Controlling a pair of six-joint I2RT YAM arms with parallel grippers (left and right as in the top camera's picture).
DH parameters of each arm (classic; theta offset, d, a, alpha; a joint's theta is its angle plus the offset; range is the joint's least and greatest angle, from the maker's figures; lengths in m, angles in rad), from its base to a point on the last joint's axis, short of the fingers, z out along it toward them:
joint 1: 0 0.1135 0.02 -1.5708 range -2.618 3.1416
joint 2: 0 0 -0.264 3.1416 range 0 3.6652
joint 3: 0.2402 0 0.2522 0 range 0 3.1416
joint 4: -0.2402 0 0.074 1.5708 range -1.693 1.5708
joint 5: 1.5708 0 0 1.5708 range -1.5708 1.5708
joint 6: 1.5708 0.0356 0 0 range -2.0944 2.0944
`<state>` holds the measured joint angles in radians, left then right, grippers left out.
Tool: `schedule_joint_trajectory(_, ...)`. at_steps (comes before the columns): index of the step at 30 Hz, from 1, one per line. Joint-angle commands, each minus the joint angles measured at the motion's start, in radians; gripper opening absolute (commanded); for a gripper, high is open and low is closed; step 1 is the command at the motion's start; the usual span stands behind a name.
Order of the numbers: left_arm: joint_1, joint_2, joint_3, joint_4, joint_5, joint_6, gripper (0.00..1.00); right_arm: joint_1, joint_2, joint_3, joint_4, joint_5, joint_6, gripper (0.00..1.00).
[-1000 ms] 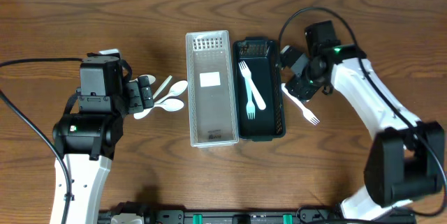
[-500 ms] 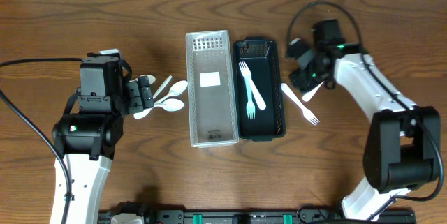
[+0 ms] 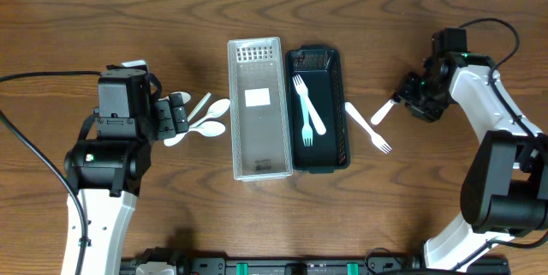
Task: Pack container
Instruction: 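Return the right gripper to the white spoon and grasp it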
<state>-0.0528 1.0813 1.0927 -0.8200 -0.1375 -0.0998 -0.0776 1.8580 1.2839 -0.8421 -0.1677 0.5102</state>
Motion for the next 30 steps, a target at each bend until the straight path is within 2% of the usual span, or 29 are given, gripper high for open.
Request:
schedule_joint_trajectory(1,0.006,0.003,0.016,-0.003,-0.002,0.017,0.98,0.027,0.005,0.003,0.018,0.039,0.123,0.53)
schedule_joint_trajectory(9,0.006,0.003,0.016,-0.003,-0.002,0.017,0.98,0.092,0.011,0.003,0.072,0.170,0.282,0.54)
schedule_joint_trajectory(14,0.006,0.003,0.016,-0.003,-0.002,0.017,0.98,0.127,0.039,0.003,0.155,0.192,0.318,0.52)
schedule_joint_trajectory(20,0.006,0.003,0.016,-0.003,-0.002,0.017,0.98,0.129,0.108,0.003,0.150,0.193,0.377,0.52)
schedule_joint_trajectory(27,0.006,0.003,0.016,-0.003,-0.002,0.017,0.98,0.127,0.141,0.003,0.150,0.195,0.379,0.52)
schedule_joint_trajectory(30,0.006,0.003,0.016,-0.003,-0.002,0.017,0.98,0.122,0.140,0.003,0.154,0.203,0.380,0.46)
